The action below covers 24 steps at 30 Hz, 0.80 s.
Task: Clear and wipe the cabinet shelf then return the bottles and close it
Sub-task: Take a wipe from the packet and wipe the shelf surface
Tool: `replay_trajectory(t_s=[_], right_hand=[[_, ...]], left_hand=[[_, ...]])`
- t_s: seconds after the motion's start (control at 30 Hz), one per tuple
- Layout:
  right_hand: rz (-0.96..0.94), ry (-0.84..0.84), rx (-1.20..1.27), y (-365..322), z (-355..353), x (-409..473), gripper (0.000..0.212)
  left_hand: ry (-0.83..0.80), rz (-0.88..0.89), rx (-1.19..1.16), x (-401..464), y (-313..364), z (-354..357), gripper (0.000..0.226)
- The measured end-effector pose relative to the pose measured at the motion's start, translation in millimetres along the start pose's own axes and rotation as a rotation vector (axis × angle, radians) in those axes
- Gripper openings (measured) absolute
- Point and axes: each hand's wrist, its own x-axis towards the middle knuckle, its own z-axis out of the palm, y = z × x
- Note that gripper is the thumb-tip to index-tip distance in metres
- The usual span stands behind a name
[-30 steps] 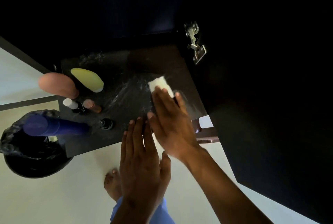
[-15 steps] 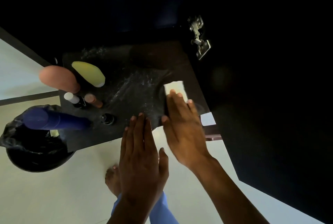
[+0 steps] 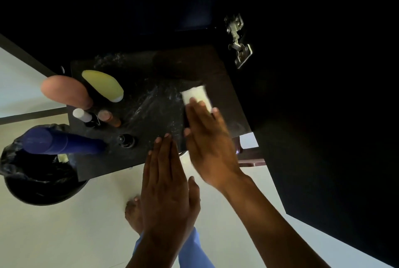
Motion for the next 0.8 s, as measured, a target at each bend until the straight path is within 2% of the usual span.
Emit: replay_trajectory(t_s=[0.07,0.1,0.2,0.3,0.37,0.47,0.53,0.6,0.7,0.73,0.8], right_hand=[[-0.155,-0.034,-0.026,-4,0,-14,0.051],[-0.127,-0.048,-0.028,-1,-5,-19,0.052],[0.231,-0.014,-0.093,20,-16,-32,0.059],[0.348,0.033,-0.13,30,-14,-44,0.06],[0.267,0.032,-0.084,18,-8,-52,0.059],[-0.011,-0.027,-0.079,1,1,-64,0.055],[-0.088,-0.076,-0.059,4,-1,-68,0.053],[-0.003,-0.028,-0.099,17,-4,-73,0.053],[0.275,0.054,-0.078,35,-7,-79,0.057],[0.302,0.069,-0.062,35,-6,-80,0.058],[0.206,0.104,-0.06,22,-2,-82,0.057]], left_hand=[[0.015,0.018,-0.001,0,0,0,0.095],[0.01,0.016,0.005,1,-1,0,0.095],[-0.012,-0.003,0.018,1,0,-2,0.098],[-0.016,-0.022,0.017,0,0,-1,0.096],[-0.013,-0.027,0.011,0,1,0,0.096],[0.016,-0.019,-0.01,1,1,1,0.089],[0.022,-0.016,-0.009,1,1,0,0.086],[-0.013,-0.002,0.012,1,0,-2,0.094],[-0.017,0.0,0.026,1,-2,-4,0.095],[-0.01,-0.002,0.025,1,-1,-4,0.095],[-0.007,-0.003,0.025,1,-1,-3,0.093]])
